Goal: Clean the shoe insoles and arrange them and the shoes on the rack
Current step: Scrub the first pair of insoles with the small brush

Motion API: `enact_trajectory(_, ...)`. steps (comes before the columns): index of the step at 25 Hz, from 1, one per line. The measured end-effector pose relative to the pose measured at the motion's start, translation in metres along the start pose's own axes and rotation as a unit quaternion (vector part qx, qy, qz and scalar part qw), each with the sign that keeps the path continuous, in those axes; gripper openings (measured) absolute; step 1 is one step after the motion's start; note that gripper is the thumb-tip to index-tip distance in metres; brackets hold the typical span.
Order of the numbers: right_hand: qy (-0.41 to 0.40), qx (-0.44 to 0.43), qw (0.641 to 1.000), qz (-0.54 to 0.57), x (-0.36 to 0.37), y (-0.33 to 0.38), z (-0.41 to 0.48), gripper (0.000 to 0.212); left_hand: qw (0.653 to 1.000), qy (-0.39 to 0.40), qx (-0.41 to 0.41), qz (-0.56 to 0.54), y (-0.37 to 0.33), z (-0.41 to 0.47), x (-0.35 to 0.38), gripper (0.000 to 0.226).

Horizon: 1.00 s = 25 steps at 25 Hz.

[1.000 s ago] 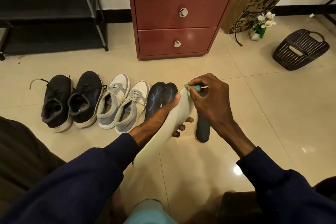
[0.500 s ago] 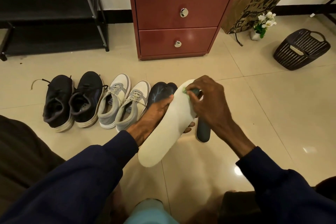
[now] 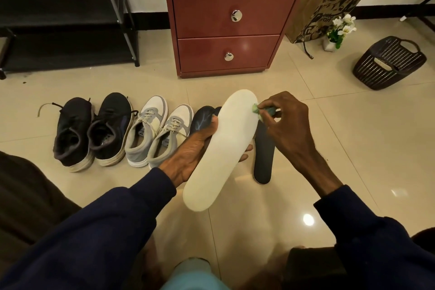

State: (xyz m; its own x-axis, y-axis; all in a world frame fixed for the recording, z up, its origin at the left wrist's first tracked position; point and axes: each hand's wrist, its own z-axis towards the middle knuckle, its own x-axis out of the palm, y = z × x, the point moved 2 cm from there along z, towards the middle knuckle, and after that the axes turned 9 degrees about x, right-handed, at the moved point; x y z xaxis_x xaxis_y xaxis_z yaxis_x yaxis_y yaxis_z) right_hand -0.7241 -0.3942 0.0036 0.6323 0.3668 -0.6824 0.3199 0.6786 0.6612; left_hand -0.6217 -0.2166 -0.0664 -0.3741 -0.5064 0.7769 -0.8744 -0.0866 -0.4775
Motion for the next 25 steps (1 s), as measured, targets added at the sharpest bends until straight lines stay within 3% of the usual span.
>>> enact_trajectory(3,0.021,-0.009,0.999,0.027,0.013,0.014,-0.019,0.012,0.999,-0.002,0.045,-0.006,-0.009,0.001,-0.001,0.057)
enact_trajectory(6,0.15,-0.074,0.986,0.029,0.044,0.039,-0.056,0.013,0.996,-0.055,0.069,0.003,-0.017,0.008,-0.016,0.071)
enact_trajectory(9,0.284,-0.079,0.956,0.02,0.06,0.054,-0.079,0.019,0.996,-0.055,0.068,-0.026,-0.016,0.005,-0.017,0.07)
enact_trajectory(11,0.233,-0.085,0.969,0.019,0.054,0.052,-0.065,0.017,0.995,-0.064,0.069,-0.024,-0.017,0.005,-0.013,0.066)
enact_trajectory(14,0.072,-0.044,0.996,0.023,0.039,0.045,-0.043,0.013,0.996,-0.063,0.069,-0.002,-0.019,0.004,-0.007,0.067)
enact_trajectory(16,0.093,-0.051,0.994,0.036,0.045,0.051,-0.055,0.015,0.995,-0.062,0.074,-0.013,-0.023,0.001,-0.002,0.065)
enact_trajectory(19,0.253,-0.097,0.961,0.056,0.061,0.07,-0.09,0.018,0.992,-0.075,0.092,-0.049,-0.029,-0.001,-0.008,0.065)
enact_trajectory(20,0.273,-0.104,0.954,0.061,0.062,0.069,-0.088,0.018,0.991,-0.08,0.096,-0.056,-0.031,-0.002,-0.009,0.067)
enact_trajectory(25,0.14,-0.095,0.985,0.047,0.052,0.053,-0.068,0.018,0.989,-0.067,0.103,-0.085,-0.038,0.003,-0.009,0.075)
